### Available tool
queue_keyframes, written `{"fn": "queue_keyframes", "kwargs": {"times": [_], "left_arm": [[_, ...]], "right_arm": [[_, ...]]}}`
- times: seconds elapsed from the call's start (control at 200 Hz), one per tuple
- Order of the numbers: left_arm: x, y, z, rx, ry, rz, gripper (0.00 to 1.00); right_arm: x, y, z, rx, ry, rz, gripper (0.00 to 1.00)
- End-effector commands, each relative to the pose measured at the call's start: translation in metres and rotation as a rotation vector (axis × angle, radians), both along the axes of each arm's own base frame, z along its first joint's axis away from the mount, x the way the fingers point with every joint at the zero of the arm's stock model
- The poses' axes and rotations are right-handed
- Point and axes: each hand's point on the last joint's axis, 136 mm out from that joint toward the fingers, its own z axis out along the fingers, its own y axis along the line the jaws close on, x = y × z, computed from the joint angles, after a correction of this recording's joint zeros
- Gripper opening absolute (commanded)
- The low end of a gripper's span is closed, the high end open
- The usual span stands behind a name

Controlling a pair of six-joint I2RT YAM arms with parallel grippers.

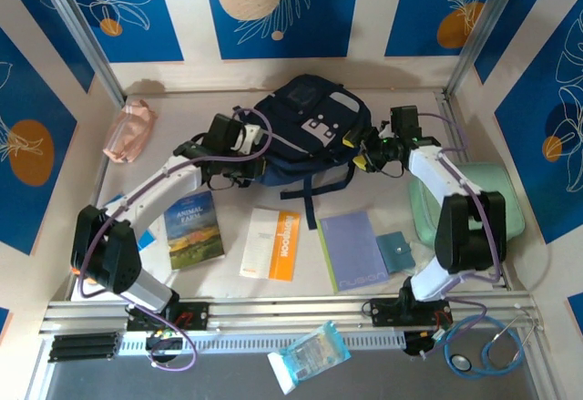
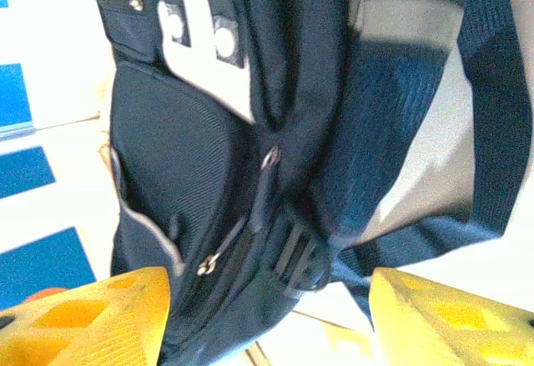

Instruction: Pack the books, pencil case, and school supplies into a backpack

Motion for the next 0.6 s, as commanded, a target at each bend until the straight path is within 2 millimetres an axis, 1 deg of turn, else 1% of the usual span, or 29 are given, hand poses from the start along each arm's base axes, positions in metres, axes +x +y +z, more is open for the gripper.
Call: {"fn": "queue_keyframes", "kwargs": {"times": [0.0, 0.04, 0.08, 0.13, 0.28, 0.37, 0.48, 0.595], "left_arm": [[-0.003, -0.022, 0.007, -0.016, 0.011, -0.035, 0.00], [-0.004, -0.028, 0.004, -0.019, 0.021, -0.039, 0.00], [-0.008, -0.036, 0.002, -0.024, 0.032, -0.049, 0.00], [-0.012, -0.044, -0.001, -0.021, 0.041, -0.059, 0.00], [-0.033, -0.076, -0.001, -0.072, 0.089, -0.109, 0.00], [-0.044, -0.088, -0.001, -0.093, 0.104, -0.132, 0.00], [-0.053, -0.097, -0.005, -0.081, 0.117, -0.158, 0.00], [-0.057, -0.100, -0.013, -0.055, 0.127, -0.172, 0.00]], "right_arm": [[-0.026, -0.009, -0.001, -0.055, 0.065, -0.082, 0.71], [-0.034, -0.016, -0.004, -0.094, 0.076, -0.114, 0.74], [-0.041, -0.019, -0.006, -0.108, 0.082, -0.134, 0.75], [-0.049, -0.018, -0.008, -0.101, 0.097, -0.142, 0.75], [-0.076, 0.015, -0.018, -0.066, 0.182, -0.092, 0.76], [-0.088, 0.034, -0.023, -0.038, 0.213, -0.075, 0.76], [-0.093, 0.053, -0.028, 0.003, 0.219, -0.063, 0.76], [-0.091, 0.065, -0.035, 0.001, 0.246, -0.034, 0.75]]}}
